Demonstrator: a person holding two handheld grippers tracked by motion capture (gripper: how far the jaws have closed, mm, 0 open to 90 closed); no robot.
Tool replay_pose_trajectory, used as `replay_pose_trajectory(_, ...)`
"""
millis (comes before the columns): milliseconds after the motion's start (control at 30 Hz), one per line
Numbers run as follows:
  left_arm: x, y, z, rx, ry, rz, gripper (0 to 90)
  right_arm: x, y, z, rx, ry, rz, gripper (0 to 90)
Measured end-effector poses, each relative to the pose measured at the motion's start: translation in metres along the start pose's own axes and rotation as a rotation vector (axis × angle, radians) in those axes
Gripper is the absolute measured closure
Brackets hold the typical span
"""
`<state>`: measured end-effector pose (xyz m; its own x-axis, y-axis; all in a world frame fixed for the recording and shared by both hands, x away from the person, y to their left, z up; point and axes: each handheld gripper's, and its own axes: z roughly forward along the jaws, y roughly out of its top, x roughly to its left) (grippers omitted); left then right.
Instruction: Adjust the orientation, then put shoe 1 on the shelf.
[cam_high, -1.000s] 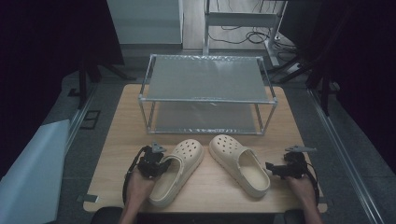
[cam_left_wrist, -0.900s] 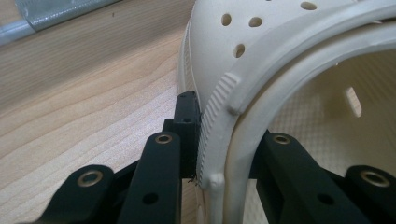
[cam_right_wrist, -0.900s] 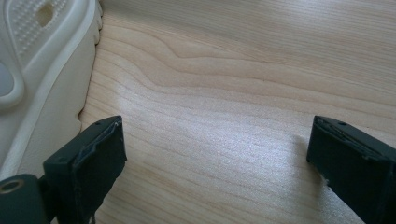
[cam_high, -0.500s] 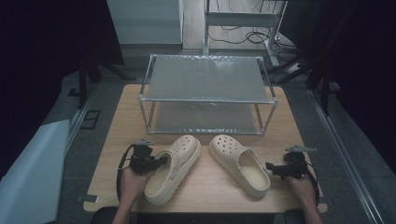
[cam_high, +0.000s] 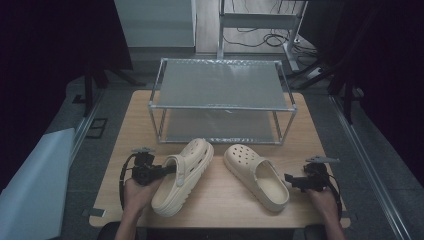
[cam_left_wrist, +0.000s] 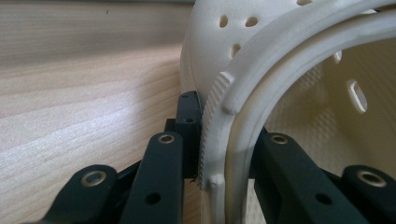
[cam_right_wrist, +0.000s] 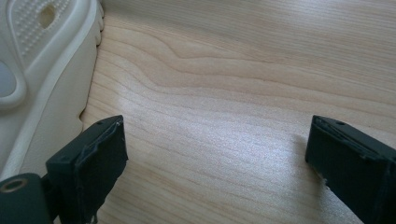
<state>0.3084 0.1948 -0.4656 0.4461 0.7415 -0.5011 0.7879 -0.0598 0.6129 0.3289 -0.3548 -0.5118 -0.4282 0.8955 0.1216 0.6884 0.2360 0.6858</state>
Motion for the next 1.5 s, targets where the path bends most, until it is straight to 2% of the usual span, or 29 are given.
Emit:
replay_pose_trajectory(400,-0.002,0.007,-0.006,-0.021,-0.010,-0.023,76.1,-0.001,0.000,-0.001,-0.011,-0.004,0.010,5.9)
replay_pose_trajectory(1000,-0.010,0.038,-0.018,-0.012,-0.090,-0.064,76.0,-0.001,0.000,0.000,-0.010,-0.003,0.005,5.7)
replay_pose_trajectory(1200,-0.016,0.050,-0.023,-0.017,-0.101,-0.056,76.0,-0.001,0.000,0.000,-0.007,-0.003,0.011,5.7)
replay_pose_trajectory(1500,-0.021,0.063,-0.027,-0.020,-0.142,-0.078,76.0,-0.002,0.000,0.000,-0.008,-0.003,0.013,5.7)
